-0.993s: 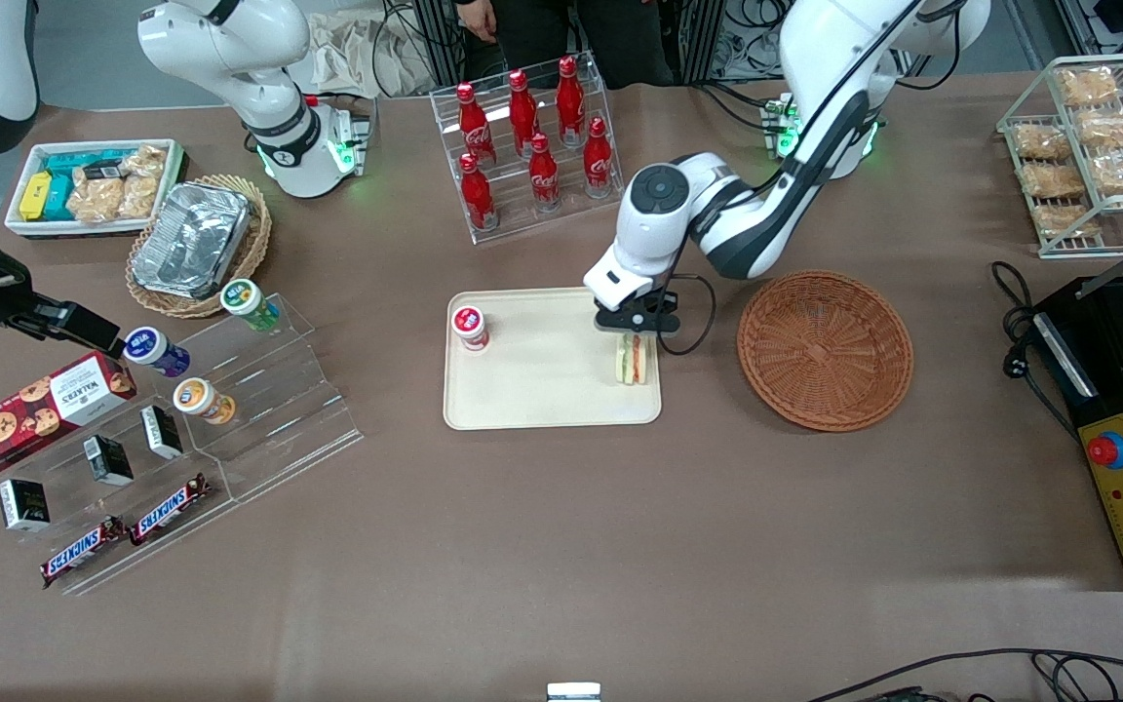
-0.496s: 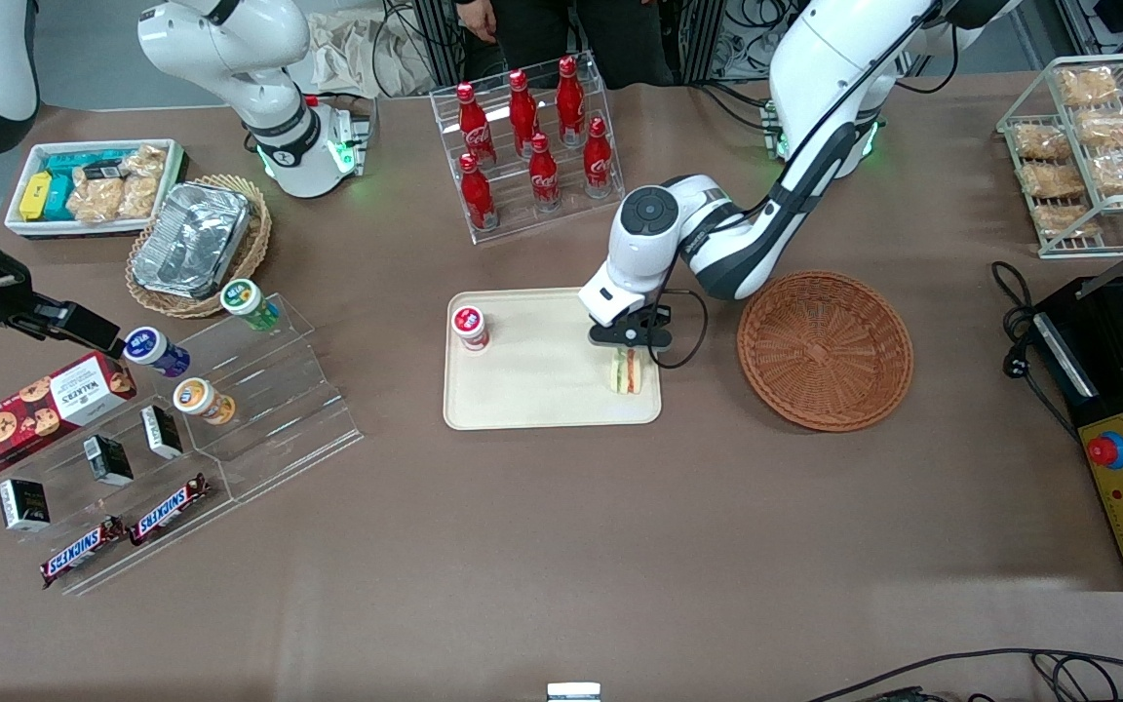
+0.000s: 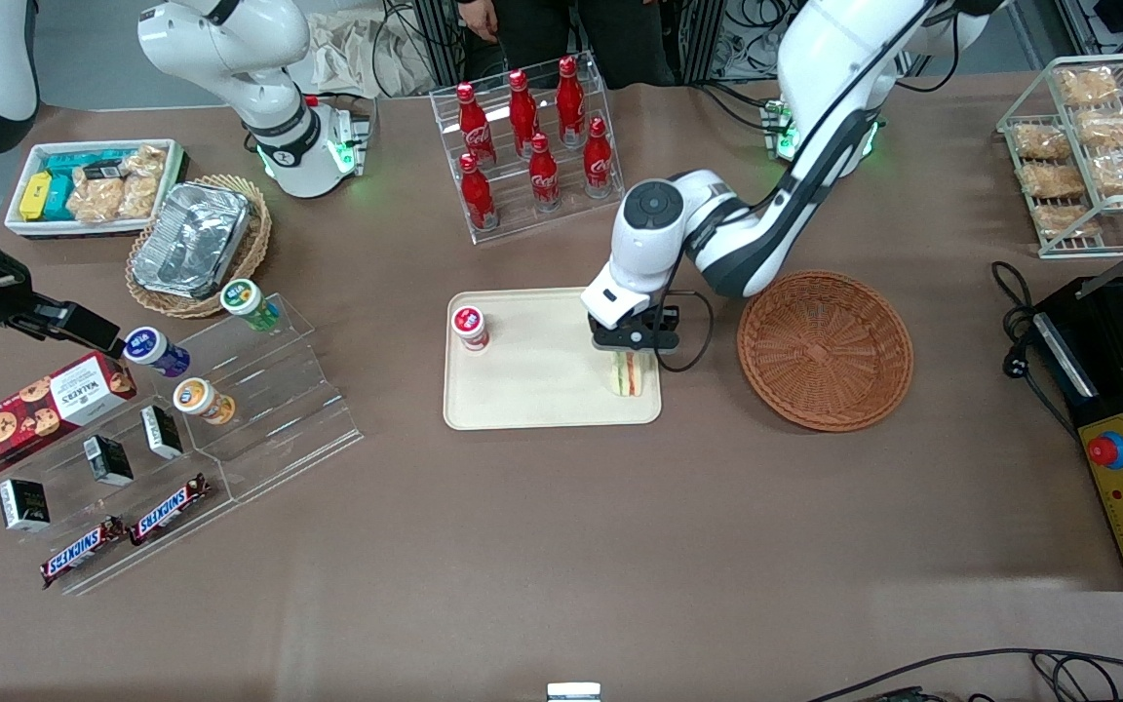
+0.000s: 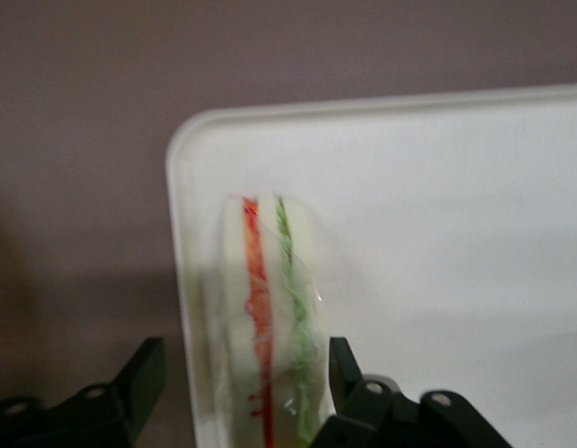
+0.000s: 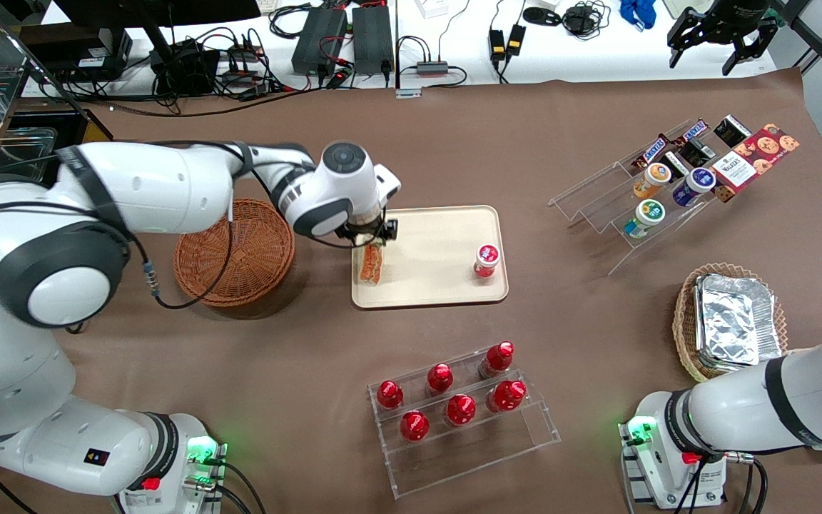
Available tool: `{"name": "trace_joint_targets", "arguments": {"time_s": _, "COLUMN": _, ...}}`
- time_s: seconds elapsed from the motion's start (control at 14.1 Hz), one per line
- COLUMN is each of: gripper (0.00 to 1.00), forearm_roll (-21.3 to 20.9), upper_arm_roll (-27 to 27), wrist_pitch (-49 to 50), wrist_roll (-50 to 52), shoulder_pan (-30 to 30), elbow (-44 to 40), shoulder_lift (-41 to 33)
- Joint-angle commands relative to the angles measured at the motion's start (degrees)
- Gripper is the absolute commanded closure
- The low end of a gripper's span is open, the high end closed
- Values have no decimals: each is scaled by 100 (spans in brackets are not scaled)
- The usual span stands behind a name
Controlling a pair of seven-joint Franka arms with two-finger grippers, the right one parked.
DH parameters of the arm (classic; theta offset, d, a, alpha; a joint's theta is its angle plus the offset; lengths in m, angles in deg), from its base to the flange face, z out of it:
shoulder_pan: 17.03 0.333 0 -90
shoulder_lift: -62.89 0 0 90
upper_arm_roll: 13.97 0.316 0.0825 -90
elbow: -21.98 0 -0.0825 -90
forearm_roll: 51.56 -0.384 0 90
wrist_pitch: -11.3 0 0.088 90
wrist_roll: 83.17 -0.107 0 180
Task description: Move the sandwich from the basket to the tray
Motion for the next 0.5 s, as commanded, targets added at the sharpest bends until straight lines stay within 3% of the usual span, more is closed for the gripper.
{"name": "trace_joint_targets", "arguments": {"time_s": 0.0, "gripper": 1, "forearm_roll": -65, "upper_arm_roll": 26, "wrist_pitch": 585, "wrist_roll": 209, "shoulder_pan": 129, "elbow": 59, "shoulder_lift": -997}}
{"name": "trace_joint_targets", "arguments": {"time_s": 0.28, "gripper": 1, "forearm_roll": -48, "upper_arm_roll": -9, "wrist_pitch": 832, "wrist_roll": -132, "shoulder_pan": 709, "elbow": 50, "shoulder_lift": -1657}}
{"name": "trace_joint_targets", "arguments": {"time_s": 0.43, "gripper": 1, "forearm_roll": 179, "upper_arm_roll": -18, "wrist_pitch": 849, "wrist_roll": -536, "shoulder_pan": 964, "elbow": 50, "shoulder_lift": -1869}}
